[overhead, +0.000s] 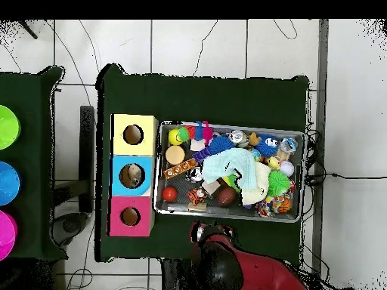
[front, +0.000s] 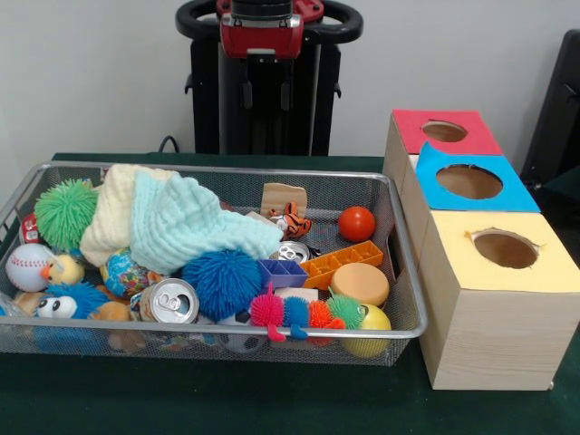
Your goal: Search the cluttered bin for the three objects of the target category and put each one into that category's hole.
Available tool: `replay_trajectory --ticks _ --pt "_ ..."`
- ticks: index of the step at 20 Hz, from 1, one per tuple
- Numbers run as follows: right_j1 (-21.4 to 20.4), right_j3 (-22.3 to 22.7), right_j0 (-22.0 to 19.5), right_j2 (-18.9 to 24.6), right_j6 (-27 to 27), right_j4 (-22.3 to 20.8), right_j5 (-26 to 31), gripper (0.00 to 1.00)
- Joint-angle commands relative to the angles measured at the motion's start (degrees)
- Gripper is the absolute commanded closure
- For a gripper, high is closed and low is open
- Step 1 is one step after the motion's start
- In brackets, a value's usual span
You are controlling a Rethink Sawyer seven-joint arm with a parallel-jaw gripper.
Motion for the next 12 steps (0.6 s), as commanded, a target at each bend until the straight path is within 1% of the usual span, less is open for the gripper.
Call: replay_trajectory --ticks 1,5,8,9,10,12 --pt "-1.12 2.94 -6.22 7.24 0.64 -5.26 -0.33 0.00" --pt "0.61 2.02 -6.28 6.33 1.68 -6.97 -0.74 0.00" --pt "0.57 -0.11 -7.93 8.06 0.43 -5.93 3.78 0.00" --pt "1.87 -1.20 -8.45 8.25 0.14 -6.11 4.33 0.00" --pt "5.31 -4.12 -8.59 7.49 -0.11 -7.16 3.67 0.00" --pt "9.02 -7.31 -9.50 7.20 -0.75 -8.54 2.68 0.00"
